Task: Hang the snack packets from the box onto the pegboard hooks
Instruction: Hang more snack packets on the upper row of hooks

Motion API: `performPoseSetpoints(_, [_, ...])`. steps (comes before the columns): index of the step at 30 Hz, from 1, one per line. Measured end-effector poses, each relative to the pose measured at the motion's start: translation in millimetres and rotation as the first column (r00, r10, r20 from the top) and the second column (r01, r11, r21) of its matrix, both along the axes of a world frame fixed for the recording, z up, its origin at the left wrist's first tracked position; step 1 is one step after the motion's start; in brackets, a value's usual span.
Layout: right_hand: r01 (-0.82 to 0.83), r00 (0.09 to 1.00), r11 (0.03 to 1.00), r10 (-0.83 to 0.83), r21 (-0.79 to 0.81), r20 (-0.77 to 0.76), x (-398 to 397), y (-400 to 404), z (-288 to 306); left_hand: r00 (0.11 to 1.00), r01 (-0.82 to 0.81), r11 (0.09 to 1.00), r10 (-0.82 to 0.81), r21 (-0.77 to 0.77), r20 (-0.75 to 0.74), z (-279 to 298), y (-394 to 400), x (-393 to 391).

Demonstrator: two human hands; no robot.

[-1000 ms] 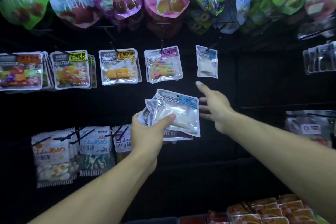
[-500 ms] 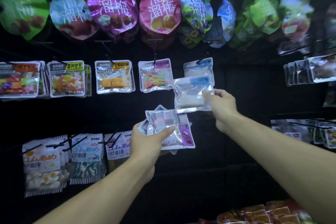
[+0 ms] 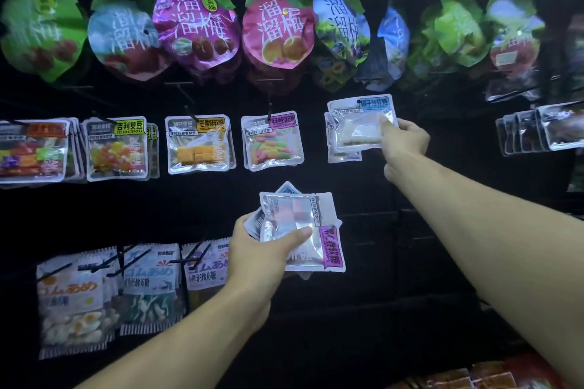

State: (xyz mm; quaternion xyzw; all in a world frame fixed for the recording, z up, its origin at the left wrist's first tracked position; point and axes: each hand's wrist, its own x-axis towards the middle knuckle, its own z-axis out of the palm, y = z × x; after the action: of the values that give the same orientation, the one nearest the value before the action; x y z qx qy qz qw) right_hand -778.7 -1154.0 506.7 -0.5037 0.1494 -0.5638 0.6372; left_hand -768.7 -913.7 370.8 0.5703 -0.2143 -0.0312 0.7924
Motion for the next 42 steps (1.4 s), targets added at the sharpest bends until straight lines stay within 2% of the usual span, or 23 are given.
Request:
performPoseSetpoints(18, [0.040,0.999,0.999,-0.041,0.027,0.020,16,-10,-4,1.000,-0.018,1.000,0.018,0.006,0.002,-9,-6,16])
performPoseSetpoints(35, [0.124,0.967,0.992,-0.118,0.012,-0.228,72,-22,-1,0.998,-0.022,0.999,0.020,0.035,0.058,-12,-1,44])
performPoseSetpoints(42, [0.149,0.966,0.989,-0.143,0.014,-0.215,61,-21,-23,0.998,-0.027,0.999,0.025,0.031,0.052,-24,11,48])
